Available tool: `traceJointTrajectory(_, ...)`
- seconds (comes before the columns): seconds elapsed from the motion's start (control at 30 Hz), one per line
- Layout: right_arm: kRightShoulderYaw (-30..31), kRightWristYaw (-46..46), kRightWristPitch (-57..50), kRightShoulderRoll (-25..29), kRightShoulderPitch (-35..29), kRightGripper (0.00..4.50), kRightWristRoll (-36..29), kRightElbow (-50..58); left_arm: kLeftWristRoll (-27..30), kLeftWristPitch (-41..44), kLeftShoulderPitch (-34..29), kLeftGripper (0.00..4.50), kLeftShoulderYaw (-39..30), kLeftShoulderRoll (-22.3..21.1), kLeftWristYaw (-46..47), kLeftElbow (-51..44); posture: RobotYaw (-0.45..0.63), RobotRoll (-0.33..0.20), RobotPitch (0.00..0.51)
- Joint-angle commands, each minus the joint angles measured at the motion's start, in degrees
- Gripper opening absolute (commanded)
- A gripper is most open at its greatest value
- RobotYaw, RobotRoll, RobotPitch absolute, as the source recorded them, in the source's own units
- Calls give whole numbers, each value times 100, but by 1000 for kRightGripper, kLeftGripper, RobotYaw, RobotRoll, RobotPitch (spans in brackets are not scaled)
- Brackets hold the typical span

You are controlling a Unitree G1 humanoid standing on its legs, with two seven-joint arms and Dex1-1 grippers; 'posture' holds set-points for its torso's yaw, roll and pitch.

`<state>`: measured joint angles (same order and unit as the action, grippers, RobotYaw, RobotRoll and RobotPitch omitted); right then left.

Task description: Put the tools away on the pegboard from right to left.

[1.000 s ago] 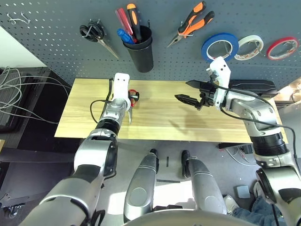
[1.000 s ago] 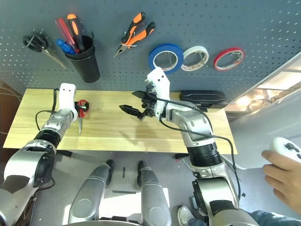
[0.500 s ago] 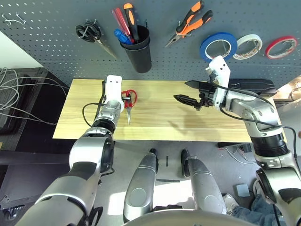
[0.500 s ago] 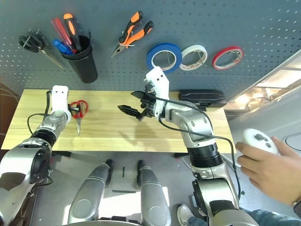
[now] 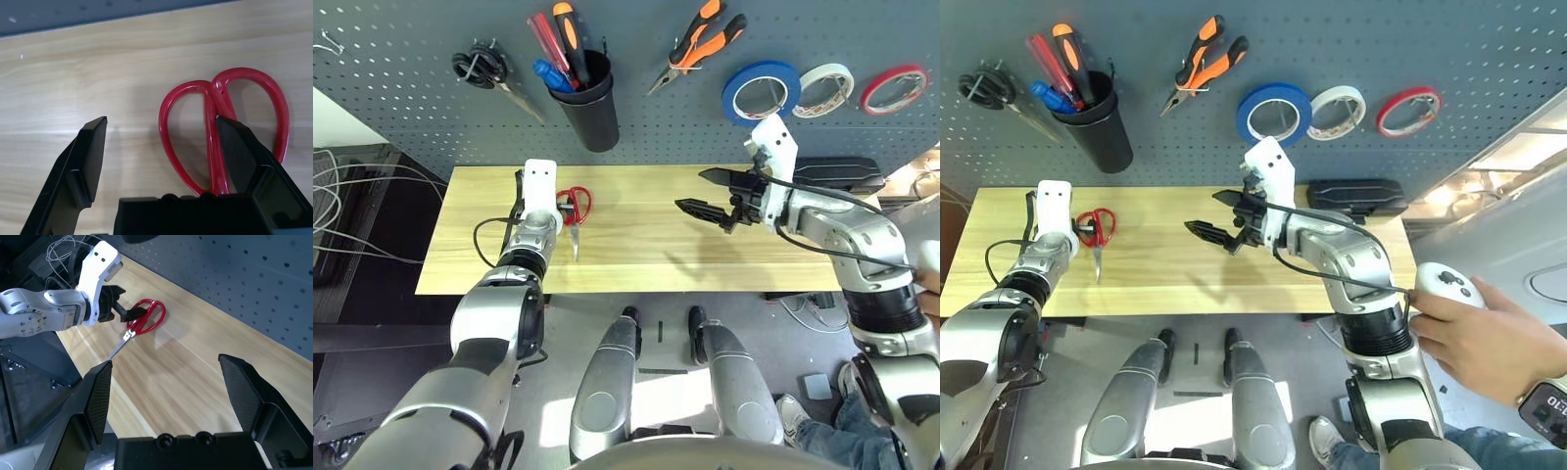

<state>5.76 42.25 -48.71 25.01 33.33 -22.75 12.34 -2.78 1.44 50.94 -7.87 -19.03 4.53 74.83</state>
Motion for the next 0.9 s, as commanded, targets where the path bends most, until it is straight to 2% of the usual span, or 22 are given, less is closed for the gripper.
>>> traceJointTrajectory(0.03,-40,-93,-191,9,-123,4500,-156,254,-24,143,-184,4489,-53,67,76,183,-56,0,427)
traceJointTrajectory(0.3,-54,-215,-333,62,-244,4500,-272,442,-17,266,-286,4489,-76,42,-78,202,-69,0,442)
traceJointTrajectory(0.33,-54,-225,-341,65,-241,4500,-282,447,-6,277,-297,4322,-90,49,-84,200,-69,0,443)
traceJointTrajectory(0.4,-54,-236,-343,74,-229,4500,-293,434,27,358,-317,3947,-120,89,-164,201,-67,0,443)
traceJointTrajectory(0.47,-54,-234,-325,83,-221,4500,-291,400,95,409,-346,3368,-182,165,-273,197,-67,0,443)
traceJointTrajectory(0.67,-35,-236,-279,70,-201,4500,-277,336,172,406,-339,1441,-297,223,-350,161,-57,0,441)
traceJointTrajectory(0.8,-29,-241,-238,54,-199,4500,-267,302,262,709,-444,173,-375,303,-510,183,-56,0,439)
traceJointTrajectory(0.83,-28,-244,-233,51,-198,4500,-268,298,280,771,-467,26,-385,315,-549,185,-56,0,439)
traceJointTrajectory(0.9,-26,-246,-223,50,-195,4500,-265,289,345,856,-529,26,-444,349,-597,179,-57,0,439)
